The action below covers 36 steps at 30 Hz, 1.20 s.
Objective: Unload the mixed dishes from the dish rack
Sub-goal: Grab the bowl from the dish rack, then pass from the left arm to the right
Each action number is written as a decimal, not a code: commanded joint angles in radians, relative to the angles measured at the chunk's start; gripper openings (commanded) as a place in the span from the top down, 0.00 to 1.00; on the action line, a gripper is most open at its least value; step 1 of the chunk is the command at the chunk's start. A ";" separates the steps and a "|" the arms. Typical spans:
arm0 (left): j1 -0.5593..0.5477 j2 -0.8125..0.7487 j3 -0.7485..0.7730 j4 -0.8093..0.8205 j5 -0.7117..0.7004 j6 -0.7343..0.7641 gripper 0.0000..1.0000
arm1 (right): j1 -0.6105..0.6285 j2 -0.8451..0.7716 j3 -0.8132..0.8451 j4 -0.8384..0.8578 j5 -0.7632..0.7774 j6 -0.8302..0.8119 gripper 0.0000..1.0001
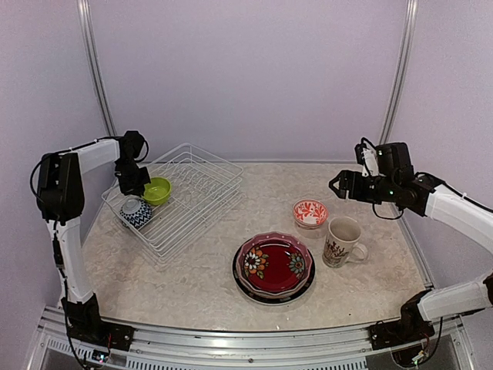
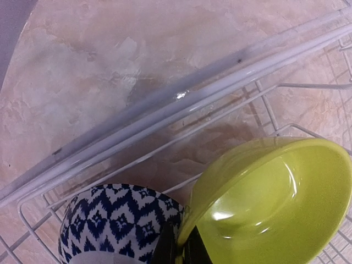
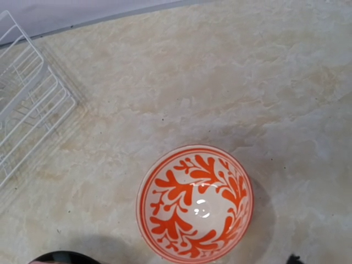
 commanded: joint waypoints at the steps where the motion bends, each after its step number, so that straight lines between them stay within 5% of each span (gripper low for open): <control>1: -0.037 -0.064 0.009 0.010 0.006 -0.010 1.00 | 0.016 -0.035 -0.012 0.011 0.016 0.022 0.17; 10: -0.131 -0.264 -0.027 -0.007 0.018 0.018 1.00 | 0.028 -0.036 0.020 0.010 0.032 0.030 0.17; 17: -0.356 -0.358 -0.001 0.025 -0.025 0.058 1.00 | 0.097 0.029 0.085 0.036 0.030 0.045 0.17; 28: -0.674 -0.207 0.166 0.000 -0.235 0.139 1.00 | 0.296 0.209 0.233 0.096 0.024 0.070 0.17; 36: -0.779 -0.106 0.219 -0.023 -0.212 0.110 1.00 | 0.342 0.302 0.265 0.123 0.040 0.069 0.17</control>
